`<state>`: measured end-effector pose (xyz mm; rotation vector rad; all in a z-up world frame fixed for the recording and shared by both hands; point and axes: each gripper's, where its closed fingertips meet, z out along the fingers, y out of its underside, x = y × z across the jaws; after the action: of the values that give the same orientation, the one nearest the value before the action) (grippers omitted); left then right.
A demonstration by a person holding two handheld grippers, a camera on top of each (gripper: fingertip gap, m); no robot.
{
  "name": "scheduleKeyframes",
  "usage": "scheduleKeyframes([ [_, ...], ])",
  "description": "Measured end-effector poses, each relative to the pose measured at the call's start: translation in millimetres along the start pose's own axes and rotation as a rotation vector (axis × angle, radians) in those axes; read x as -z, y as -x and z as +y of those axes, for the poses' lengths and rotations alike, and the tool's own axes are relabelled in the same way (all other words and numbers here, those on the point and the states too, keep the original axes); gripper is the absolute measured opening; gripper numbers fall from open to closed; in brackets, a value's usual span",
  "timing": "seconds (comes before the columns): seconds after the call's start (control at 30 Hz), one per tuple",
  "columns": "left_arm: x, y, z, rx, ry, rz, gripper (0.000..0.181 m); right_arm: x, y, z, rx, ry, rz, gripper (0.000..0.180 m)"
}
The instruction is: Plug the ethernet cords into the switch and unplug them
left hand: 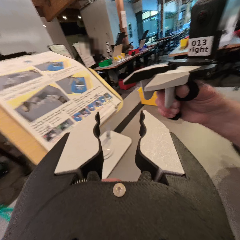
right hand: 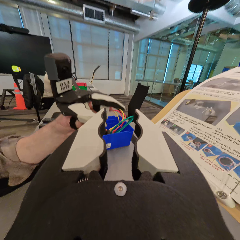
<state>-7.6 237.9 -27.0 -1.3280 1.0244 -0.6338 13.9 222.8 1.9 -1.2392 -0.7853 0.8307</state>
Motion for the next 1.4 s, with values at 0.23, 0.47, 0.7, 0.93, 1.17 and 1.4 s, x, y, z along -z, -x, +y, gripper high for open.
scheduleKeyframes([
  [0.23, 91.5, 98.5, -11.9, -0.053, 0.071, -0.378, 0.069, 10.7, -32.8, 23.1, -0.023, 0.062, 0.071, 0.039],
  [0.47, 148.5, 174.2, 62.5, 0.08, 0.422, -0.488, 0.067, 10.6, -39.3, 39.9, -0.016, 0.128, 0.085, 0.038],
  [0.7, 173.5, 186.7, 167.4, 0.294, 0.645, -0.403, 0.063, 4.4, -38.4, 54.7, -0.017, 0.168, 0.07, 0.039],
  [0.93, 196.3, 192.7, 247.5, 0.376, 0.972, -0.281, 0.061, -7.9, -32.9, 78.9, -0.053, 0.212, 0.015, 0.039],
  [1.17, 206.7, 191.7, 288.2, 0.368, 1.229, -0.085, 0.059, -10.7, -32.7, 85.7, -0.082, 0.213, -0.005, 0.04],
  [1.4, 194.3, 174.8, 306.5, 0.502, 1.285, 0.075, 0.049, -7.6, -34.0, 79.6, -0.095, 0.189, -0.012, 0.039],
])
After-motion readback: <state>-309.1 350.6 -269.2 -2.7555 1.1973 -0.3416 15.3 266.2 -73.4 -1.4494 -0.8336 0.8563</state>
